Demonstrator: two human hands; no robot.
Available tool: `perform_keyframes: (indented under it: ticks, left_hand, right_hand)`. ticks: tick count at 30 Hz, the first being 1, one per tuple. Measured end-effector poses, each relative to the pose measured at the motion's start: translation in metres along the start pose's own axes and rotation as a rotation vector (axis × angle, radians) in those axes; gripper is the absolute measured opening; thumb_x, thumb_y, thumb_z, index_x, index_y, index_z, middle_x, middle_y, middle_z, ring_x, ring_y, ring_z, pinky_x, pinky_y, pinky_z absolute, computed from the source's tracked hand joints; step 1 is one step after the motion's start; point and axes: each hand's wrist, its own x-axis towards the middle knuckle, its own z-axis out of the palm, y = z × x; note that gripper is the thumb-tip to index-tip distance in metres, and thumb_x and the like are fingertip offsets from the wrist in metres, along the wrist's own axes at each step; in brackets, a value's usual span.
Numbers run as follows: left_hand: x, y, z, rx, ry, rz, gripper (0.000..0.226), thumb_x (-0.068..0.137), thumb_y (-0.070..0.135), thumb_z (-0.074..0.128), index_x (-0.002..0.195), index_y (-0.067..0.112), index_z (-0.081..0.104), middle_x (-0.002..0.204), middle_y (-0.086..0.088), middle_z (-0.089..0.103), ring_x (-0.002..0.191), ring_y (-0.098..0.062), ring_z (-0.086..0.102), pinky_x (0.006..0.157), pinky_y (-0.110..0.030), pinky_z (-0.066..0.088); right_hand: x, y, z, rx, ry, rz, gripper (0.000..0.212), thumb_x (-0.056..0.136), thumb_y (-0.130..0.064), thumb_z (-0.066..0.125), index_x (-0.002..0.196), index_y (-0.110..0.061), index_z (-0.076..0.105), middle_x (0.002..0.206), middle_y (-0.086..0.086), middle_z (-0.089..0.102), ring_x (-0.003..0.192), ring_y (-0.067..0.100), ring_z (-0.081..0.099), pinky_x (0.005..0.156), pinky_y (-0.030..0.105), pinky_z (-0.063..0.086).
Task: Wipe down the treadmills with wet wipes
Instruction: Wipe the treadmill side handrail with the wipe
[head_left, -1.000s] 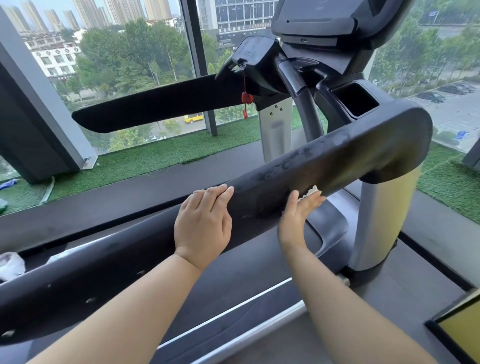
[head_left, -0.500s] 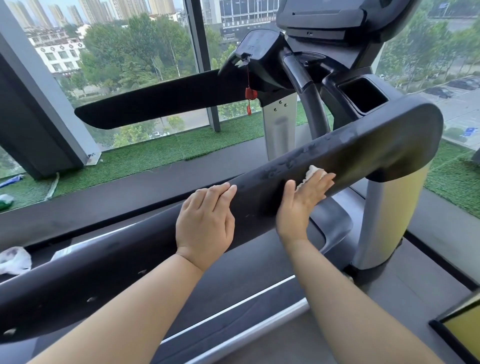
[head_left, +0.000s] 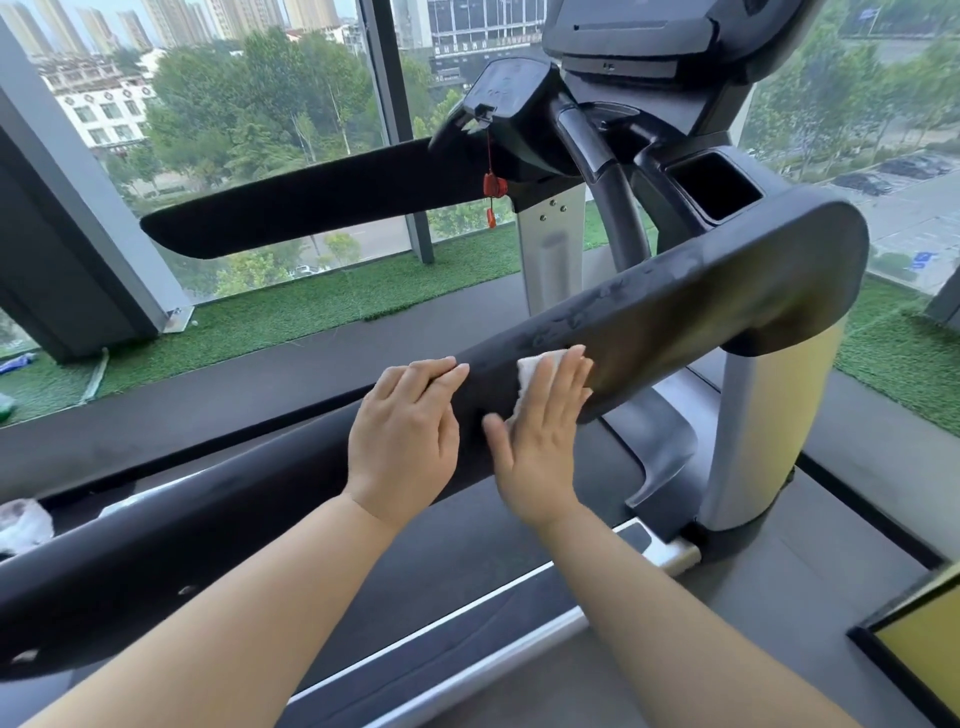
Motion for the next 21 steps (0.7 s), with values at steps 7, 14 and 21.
perform_keyframes:
  ticks: [7, 14, 21]
  left_hand:
    - [-0.012, -0.01, -0.019, -0.073, -0.008, -0.013, 0.036, 0.087, 0.017, 0.039, 0.105, 0.012, 0.071, 0.107, 0.0, 0.066, 0.101, -0.02, 0.051, 0.093, -0.03, 0.039]
    - [-0.025, -0.025, -0.016, 0.105, 0.041, 0.015, 0.037, 0.085, 0.017, 0.043, 0.111, 0.014, 0.068, 0.11, -0.002, 0.064, 0.1, -0.021, 0.05, 0.088, -0.034, 0.037]
    - [-0.026, -0.028, -0.007, 0.219, 0.099, 0.087, 0.035, 0.084, 0.015, 0.043, 0.111, 0.015, 0.066, 0.106, -0.003, 0.065, 0.09, -0.023, 0.049, 0.083, -0.036, 0.039]
  right_hand:
    - [0.008, 0.029, -0.019, -0.056, -0.041, 0.088, 0.074, 0.095, -0.063, 0.005, 0.147, -0.016, -0.016, 0.154, 0.008, -0.021, 0.142, 0.013, -0.025, 0.115, 0.033, -0.018]
    - [-0.01, -0.007, -0.003, 0.02, -0.074, 0.055, 0.071, 0.098, -0.054, 0.014, 0.147, -0.014, -0.019, 0.153, 0.009, -0.024, 0.142, 0.018, -0.025, 0.114, 0.03, -0.02]
    - [0.006, 0.015, -0.01, 0.013, 0.021, 0.136, 0.076, 0.096, -0.063, 0.009, 0.147, -0.01, -0.01, 0.153, 0.012, -0.017, 0.143, 0.016, -0.02, 0.115, 0.032, -0.017]
